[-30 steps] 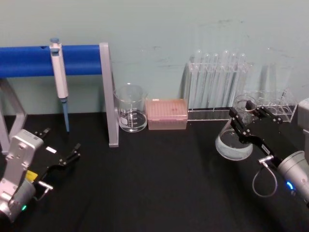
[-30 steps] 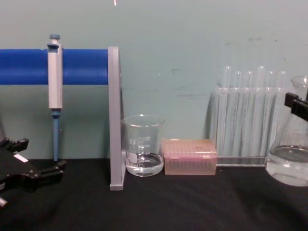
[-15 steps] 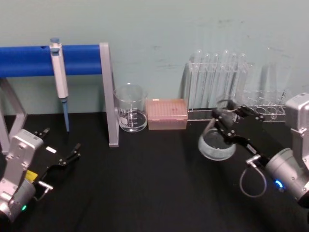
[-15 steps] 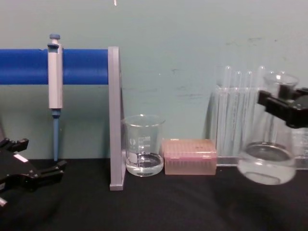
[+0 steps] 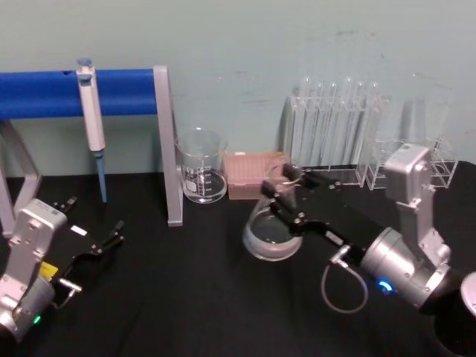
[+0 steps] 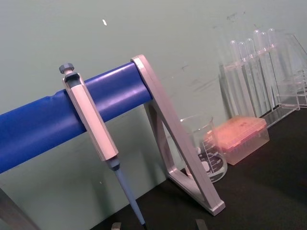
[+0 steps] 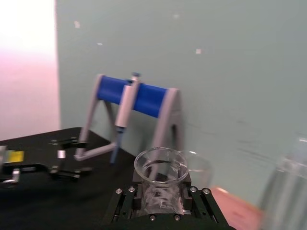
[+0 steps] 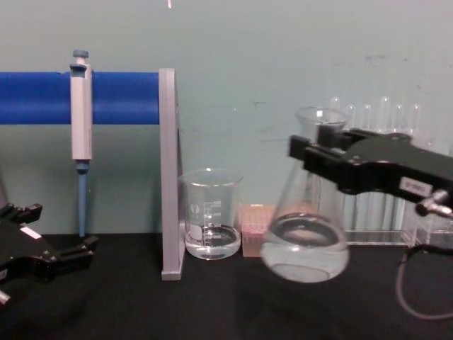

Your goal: Grasp the erlenmeyer flask with one hand, shake it three times, then place it back.

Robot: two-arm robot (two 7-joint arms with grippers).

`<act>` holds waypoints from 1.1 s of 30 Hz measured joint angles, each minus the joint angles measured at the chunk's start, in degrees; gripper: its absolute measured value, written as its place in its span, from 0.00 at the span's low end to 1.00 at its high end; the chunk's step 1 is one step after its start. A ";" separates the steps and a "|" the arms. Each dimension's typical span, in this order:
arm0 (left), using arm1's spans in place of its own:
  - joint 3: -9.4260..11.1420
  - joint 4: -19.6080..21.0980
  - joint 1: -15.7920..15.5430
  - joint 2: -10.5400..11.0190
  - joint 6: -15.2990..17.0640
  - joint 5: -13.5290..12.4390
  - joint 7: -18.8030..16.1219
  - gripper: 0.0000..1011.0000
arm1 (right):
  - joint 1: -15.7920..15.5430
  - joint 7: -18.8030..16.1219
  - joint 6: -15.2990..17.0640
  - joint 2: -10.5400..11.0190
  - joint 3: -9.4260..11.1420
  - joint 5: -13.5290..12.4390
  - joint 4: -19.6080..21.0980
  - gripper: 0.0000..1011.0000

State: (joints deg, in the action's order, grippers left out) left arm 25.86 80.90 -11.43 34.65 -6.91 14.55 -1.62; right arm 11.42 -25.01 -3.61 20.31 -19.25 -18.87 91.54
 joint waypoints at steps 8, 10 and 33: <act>0.00 0.00 0.00 0.00 0.00 0.00 0.00 0.99 | 2.47 -5.03 -0.13 0.00 -4.57 -1.83 -1.04 0.44; 0.00 0.00 0.00 0.00 0.00 0.00 0.00 0.99 | 2.87 -5.76 -0.13 0.03 -5.28 -2.10 -1.18 0.44; 0.00 0.00 0.00 0.00 0.00 0.00 0.00 0.99 | 4.44 -3.83 -0.90 1.41 -7.36 -3.83 -2.21 0.44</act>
State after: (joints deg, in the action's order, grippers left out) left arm 25.86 80.90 -11.43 34.65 -6.91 14.55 -1.62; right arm 15.86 -28.84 -4.51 21.73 -26.61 -22.70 89.33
